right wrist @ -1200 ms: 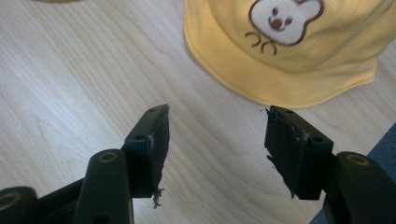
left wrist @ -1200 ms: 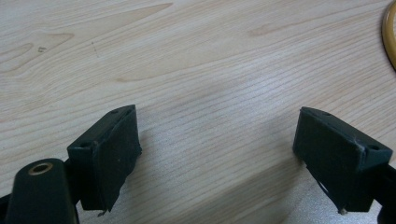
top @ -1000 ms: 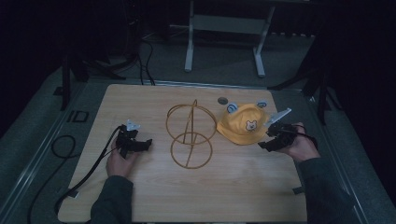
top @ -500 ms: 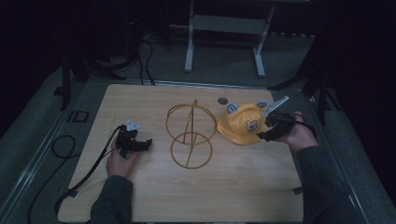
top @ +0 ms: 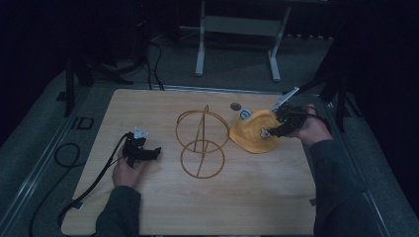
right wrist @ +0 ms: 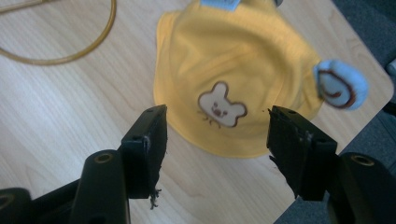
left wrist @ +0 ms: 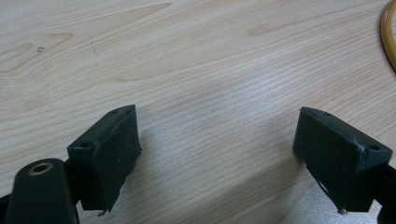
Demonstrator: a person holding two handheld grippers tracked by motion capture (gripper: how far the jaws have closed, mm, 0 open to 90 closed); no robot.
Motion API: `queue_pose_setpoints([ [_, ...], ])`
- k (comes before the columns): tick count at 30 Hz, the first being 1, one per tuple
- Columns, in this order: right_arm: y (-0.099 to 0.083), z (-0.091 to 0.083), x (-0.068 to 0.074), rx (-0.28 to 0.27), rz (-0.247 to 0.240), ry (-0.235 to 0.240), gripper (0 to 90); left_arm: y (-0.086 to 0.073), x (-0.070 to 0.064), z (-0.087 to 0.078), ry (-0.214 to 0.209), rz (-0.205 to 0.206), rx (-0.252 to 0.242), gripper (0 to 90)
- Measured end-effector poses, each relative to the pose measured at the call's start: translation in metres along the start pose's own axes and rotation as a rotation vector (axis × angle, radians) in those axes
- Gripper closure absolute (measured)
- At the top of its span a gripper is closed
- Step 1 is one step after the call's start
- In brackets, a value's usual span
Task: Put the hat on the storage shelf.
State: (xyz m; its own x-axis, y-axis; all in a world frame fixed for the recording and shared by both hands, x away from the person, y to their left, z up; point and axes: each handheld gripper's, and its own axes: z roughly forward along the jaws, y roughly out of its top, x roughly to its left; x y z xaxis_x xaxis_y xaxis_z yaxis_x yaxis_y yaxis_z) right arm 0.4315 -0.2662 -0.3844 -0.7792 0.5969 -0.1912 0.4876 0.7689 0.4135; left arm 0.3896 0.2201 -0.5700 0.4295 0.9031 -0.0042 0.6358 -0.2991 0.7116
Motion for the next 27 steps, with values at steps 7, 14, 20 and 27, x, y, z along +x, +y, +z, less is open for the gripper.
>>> queue_pose_setpoints([
  [7,0.012,0.003,-0.003,0.0,-0.012,-0.001,37.1,0.0,0.0,0.0,0.0,0.003,0.003,14.5],
  [14,0.022,0.013,-0.01,0.019,-0.002,-0.01,31.7,0.0,0.0,0.0,0.0,0.003,0.003,14.5],
  [20,0.024,0.018,-0.016,0.029,0.011,-0.02,29.8,0.0,0.0,0.0,-0.001,0.005,0.004,14.5],
  [27,0.035,0.023,-0.022,0.044,-0.003,-0.006,29.8,0.0,0.0,0.0,-0.001,0.005,0.004,14.5],
])
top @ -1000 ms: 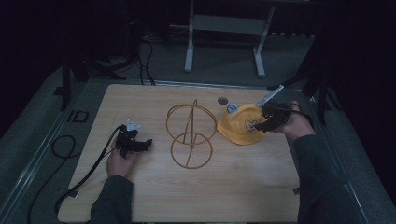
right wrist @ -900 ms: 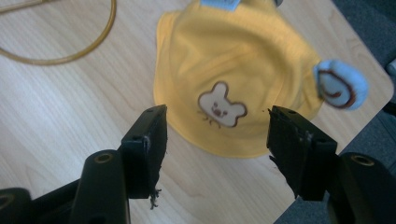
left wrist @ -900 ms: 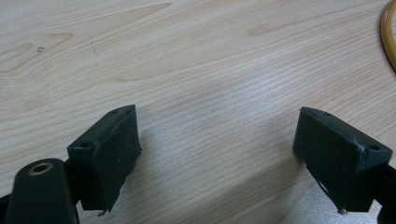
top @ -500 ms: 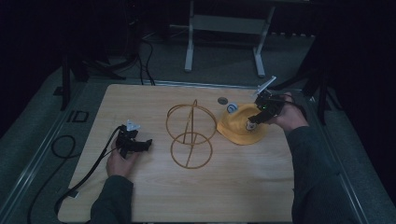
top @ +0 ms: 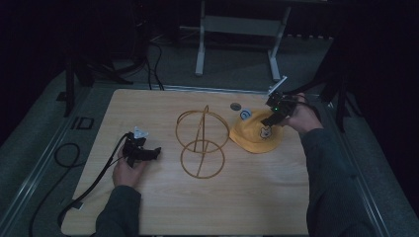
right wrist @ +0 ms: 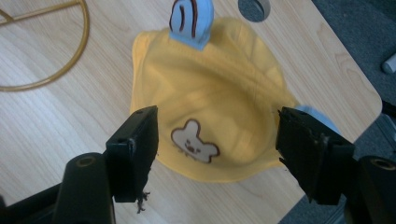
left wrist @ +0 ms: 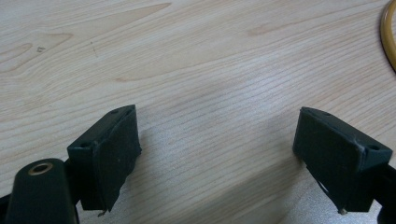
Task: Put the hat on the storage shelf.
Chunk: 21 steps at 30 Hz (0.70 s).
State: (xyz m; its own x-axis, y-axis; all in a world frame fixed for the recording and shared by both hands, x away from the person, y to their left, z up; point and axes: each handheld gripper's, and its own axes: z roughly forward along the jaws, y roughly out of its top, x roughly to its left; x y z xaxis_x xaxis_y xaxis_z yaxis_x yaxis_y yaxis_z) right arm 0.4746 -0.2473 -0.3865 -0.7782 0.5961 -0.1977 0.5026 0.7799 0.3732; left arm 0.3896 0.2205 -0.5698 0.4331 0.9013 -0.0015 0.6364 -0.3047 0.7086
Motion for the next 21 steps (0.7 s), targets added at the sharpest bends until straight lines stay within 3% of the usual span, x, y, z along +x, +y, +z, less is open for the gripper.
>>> queue_pose_setpoints([
  [10,0.013,0.012,-0.005,-0.012,-0.016,0.019,29.9,0.0,0.0,0.0,0.0,0.0,0.0,14.5],
  [21,0.023,0.02,-0.013,0.011,-0.031,0.028,29.0,0.0,0.0,0.0,-0.001,0.0,0.0,14.5],
])
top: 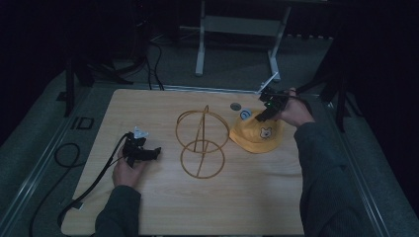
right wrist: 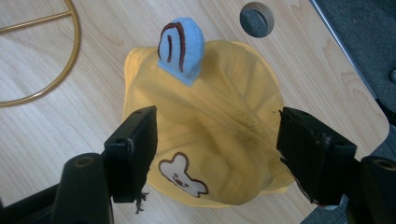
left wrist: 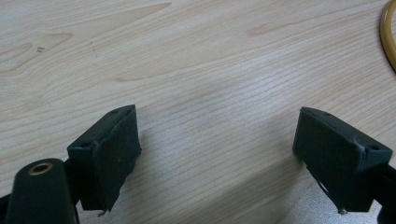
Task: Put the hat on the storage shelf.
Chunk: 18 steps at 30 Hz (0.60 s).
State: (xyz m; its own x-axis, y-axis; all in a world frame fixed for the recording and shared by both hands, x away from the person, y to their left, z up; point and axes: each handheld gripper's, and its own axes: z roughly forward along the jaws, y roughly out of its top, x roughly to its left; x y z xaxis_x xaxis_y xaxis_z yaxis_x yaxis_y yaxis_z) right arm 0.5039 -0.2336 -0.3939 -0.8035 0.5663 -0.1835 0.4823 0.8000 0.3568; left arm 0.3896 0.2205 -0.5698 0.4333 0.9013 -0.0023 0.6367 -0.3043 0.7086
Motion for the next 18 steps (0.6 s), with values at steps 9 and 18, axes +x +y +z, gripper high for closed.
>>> queue_pose_setpoints([
  [9,0.002,0.008,-0.006,0.028,-0.021,0.021,29.4,0.0,0.0,0.0,0.0,0.0,0.0,14.5],
  [18,-0.001,0.024,-0.017,0.086,-0.021,0.012,30.3,0.0,0.0,0.0,-0.001,0.0,-0.001,14.5],
])
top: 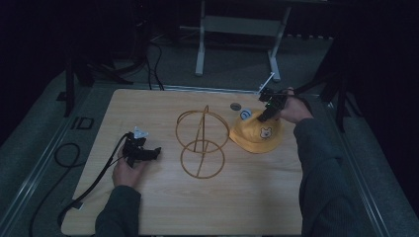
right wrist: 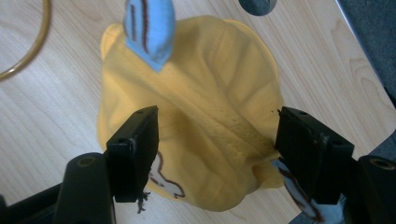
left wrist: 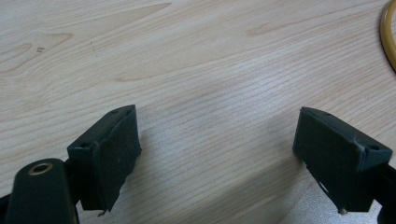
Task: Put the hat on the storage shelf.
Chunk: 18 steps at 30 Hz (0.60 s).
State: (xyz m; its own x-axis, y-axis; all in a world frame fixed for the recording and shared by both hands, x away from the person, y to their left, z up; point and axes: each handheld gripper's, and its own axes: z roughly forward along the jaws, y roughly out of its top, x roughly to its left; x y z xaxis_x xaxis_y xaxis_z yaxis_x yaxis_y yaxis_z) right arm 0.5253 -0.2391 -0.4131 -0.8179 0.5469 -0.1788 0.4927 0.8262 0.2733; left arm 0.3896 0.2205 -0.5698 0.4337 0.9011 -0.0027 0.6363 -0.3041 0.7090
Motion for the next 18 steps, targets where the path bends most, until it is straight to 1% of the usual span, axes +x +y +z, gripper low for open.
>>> queue_pose_setpoints([
  [2,0.0,0.006,-0.002,0.017,-0.006,0.007,30.7,0.0,0.0,0.0,0.0,0.0,0.0,14.5],
  [5,0.0,0.009,-0.002,0.02,-0.012,0.006,30.6,0.0,0.0,0.0,0.0,0.0,0.0,14.5],
  [7,0.002,0.014,-0.001,0.02,-0.027,0.0,35.5,0.0,0.0,0.0,0.0,0.0,0.0,14.5],
  [8,0.002,0.014,-0.001,0.02,-0.027,0.0,35.5,0.0,0.0,0.0,0.0,0.0,0.0,14.5],
  [10,0.002,0.016,0.0,0.019,-0.039,0.003,41.7,0.0,0.0,0.0,0.0,0.001,0.0,14.5],
  [11,0.003,0.016,0.001,0.024,-0.057,0.007,51.2,0.0,0.0,0.0,0.0,0.001,0.0,14.5],
  [13,0.002,0.015,0.002,0.031,-0.081,0.009,57.2,0.0,0.0,0.0,0.0,0.0,0.0,14.5],
  [16,0.002,0.011,0.003,0.039,-0.103,0.02,67.2,0.0,0.0,0.0,0.0,0.002,0.0,14.5],
  [18,0.001,0.008,0.005,0.036,-0.116,0.027,71.9,0.0,0.0,0.0,0.0,0.002,0.001,14.5],
])
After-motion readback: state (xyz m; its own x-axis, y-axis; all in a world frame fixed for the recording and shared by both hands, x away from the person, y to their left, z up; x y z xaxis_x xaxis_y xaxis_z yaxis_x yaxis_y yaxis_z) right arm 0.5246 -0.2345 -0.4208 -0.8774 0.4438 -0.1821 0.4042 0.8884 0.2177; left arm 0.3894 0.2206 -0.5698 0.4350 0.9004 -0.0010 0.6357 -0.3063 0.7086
